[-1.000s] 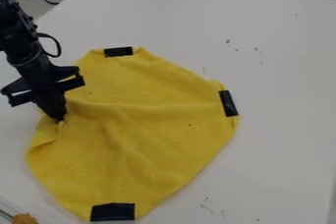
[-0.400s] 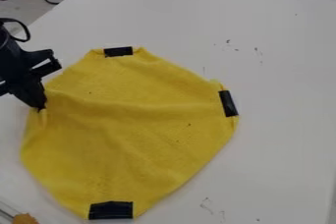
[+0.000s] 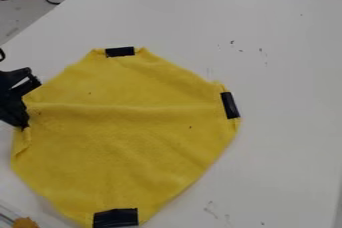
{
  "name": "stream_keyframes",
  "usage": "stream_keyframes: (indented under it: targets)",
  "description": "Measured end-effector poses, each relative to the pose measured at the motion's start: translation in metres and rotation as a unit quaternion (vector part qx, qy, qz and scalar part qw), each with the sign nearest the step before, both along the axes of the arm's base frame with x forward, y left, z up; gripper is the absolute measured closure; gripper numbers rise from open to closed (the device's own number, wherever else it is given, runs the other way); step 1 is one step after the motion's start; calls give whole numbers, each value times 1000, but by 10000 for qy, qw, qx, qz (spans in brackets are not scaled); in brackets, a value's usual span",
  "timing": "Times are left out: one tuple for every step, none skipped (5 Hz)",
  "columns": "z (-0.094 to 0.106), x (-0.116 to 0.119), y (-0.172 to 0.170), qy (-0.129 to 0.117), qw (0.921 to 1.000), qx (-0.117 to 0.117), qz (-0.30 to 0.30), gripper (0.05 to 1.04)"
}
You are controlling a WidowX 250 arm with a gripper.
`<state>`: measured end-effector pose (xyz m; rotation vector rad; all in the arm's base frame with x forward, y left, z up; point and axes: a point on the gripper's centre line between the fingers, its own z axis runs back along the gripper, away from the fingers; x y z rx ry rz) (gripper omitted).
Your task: Unfold the cloth from left to right
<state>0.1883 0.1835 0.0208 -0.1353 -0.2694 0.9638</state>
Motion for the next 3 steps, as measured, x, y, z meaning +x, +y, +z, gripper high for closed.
stream_keyframes:
  targets:
    - [3,-8,5,-16,10000,75,57,1030]
    - [3,-11,6,44,9999,111,28,1030]
    - [3,-13,9,68,9998,161,-21,1010]
